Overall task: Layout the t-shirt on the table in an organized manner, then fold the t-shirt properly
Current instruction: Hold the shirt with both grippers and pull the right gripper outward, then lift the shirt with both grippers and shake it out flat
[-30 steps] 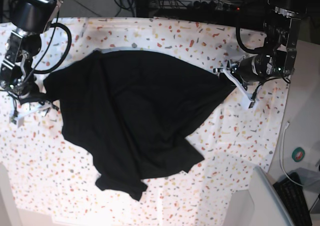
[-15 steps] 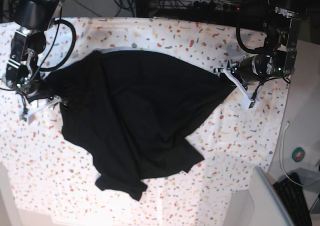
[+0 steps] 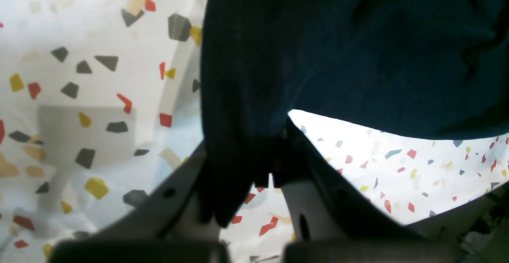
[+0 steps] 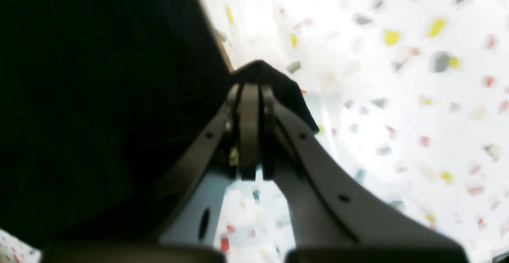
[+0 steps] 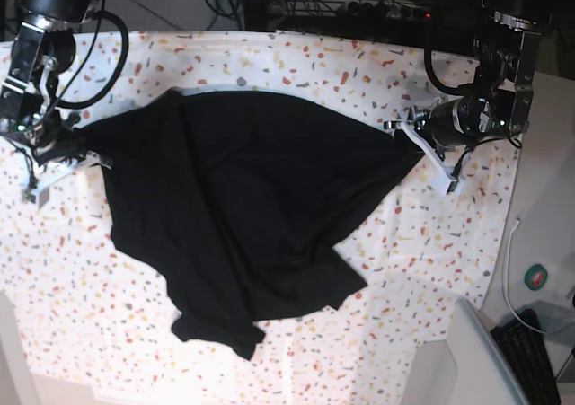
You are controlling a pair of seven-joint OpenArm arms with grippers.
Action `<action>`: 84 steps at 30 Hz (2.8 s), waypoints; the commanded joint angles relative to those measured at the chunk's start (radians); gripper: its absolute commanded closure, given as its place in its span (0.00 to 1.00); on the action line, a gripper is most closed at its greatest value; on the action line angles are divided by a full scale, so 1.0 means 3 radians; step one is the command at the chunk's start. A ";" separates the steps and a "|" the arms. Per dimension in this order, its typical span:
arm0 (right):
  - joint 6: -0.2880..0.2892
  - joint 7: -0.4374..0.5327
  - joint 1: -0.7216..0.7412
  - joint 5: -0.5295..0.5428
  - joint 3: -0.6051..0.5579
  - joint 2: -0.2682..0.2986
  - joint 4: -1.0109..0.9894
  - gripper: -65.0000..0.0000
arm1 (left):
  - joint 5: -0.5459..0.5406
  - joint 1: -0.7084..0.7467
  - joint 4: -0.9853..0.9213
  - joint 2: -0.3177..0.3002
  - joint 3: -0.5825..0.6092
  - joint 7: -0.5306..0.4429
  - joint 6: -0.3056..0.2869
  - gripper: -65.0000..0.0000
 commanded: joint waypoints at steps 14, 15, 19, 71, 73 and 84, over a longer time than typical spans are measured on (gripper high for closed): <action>0.0025 -0.0031 -0.0936 0.0028 0.0436 -0.0277 0.0620 1.00 | -0.0034 0.0145 0.0075 -0.0040 -0.0266 -0.0013 -0.0021 1.00; 0.0025 -0.0031 -0.0977 0.0028 0.0441 -0.0318 0.0620 1.00 | -0.0034 0.0145 0.0075 -0.0040 -0.0256 -0.0013 -0.0021 1.00; 0.0225 -0.0384 -0.1028 0.0325 0.0441 -0.0420 0.0615 1.00 | -0.0034 0.0150 0.0075 -0.0030 -0.0251 -0.0013 -0.0021 1.00; 0.0843 -0.0379 0.0276 0.0074 0.0364 0.0239 0.0457 1.00 | -0.0034 -0.0975 0.0132 -0.0030 0.0010 0.0002 -0.0010 1.00; 0.0843 -0.0379 0.0639 0.0074 0.0364 0.0331 0.0257 1.00 | -0.0034 -0.1389 -0.0099 -0.0025 0.0235 -0.0003 -0.0010 1.00; 0.0849 -0.0353 0.2486 0.0074 0.0149 0.0950 -0.0505 1.00 | -0.0024 -0.3752 -0.1413 0.0543 0.0920 -0.0049 -0.0010 1.00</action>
